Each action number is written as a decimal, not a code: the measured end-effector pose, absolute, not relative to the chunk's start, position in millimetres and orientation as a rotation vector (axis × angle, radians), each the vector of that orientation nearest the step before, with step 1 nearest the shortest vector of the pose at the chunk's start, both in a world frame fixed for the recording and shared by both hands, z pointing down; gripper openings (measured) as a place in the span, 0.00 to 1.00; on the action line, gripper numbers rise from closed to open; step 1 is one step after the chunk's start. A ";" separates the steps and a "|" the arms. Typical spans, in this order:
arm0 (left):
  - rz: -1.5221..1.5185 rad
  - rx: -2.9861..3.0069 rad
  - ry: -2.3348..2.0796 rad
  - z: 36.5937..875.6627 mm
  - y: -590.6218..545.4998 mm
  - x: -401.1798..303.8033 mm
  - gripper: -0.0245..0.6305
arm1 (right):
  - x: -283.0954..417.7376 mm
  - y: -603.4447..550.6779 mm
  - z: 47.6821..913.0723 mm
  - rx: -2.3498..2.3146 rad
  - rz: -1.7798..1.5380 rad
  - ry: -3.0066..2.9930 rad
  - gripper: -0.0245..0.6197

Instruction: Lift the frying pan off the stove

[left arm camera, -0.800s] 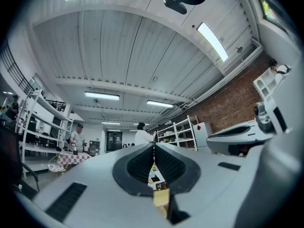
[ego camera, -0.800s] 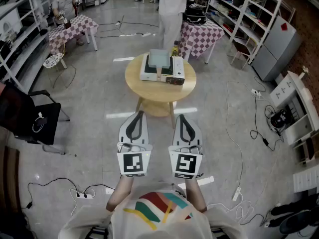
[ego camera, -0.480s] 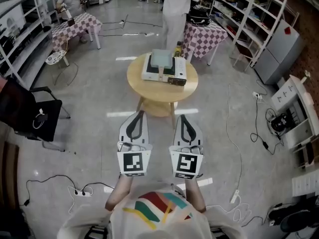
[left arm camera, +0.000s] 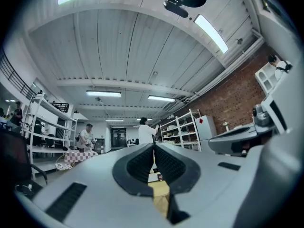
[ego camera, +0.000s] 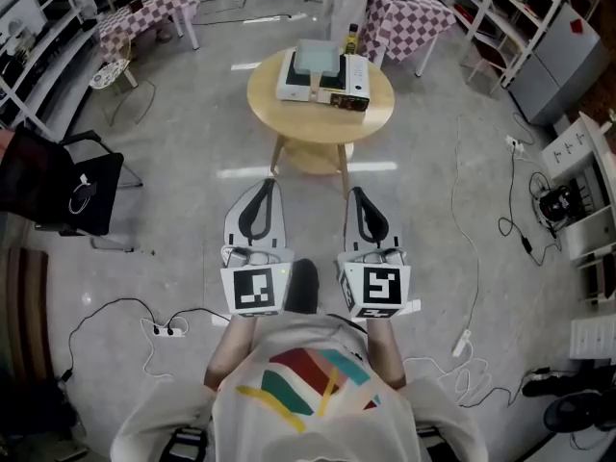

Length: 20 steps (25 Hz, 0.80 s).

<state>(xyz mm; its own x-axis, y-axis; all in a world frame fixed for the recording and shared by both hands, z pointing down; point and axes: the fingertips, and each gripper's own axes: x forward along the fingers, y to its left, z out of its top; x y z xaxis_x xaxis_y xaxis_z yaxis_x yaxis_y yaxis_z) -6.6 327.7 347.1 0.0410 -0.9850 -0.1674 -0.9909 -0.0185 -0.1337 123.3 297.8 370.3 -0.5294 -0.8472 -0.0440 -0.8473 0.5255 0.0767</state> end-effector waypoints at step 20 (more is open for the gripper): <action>0.040 -2.079 2.203 444.8 258.4 -45.5 0.05 | 94.0 213.7 491.6 -1.434 0.041 2.936 0.04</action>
<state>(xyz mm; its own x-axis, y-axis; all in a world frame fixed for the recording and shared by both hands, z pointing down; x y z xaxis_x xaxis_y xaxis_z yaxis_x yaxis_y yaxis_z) -45.5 258.4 444.8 -0.0547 -0.9935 -0.0999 -0.9965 0.0607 -0.0583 94.0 213.7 491.6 -0.6083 -0.7871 0.1022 -0.7840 0.6159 0.0774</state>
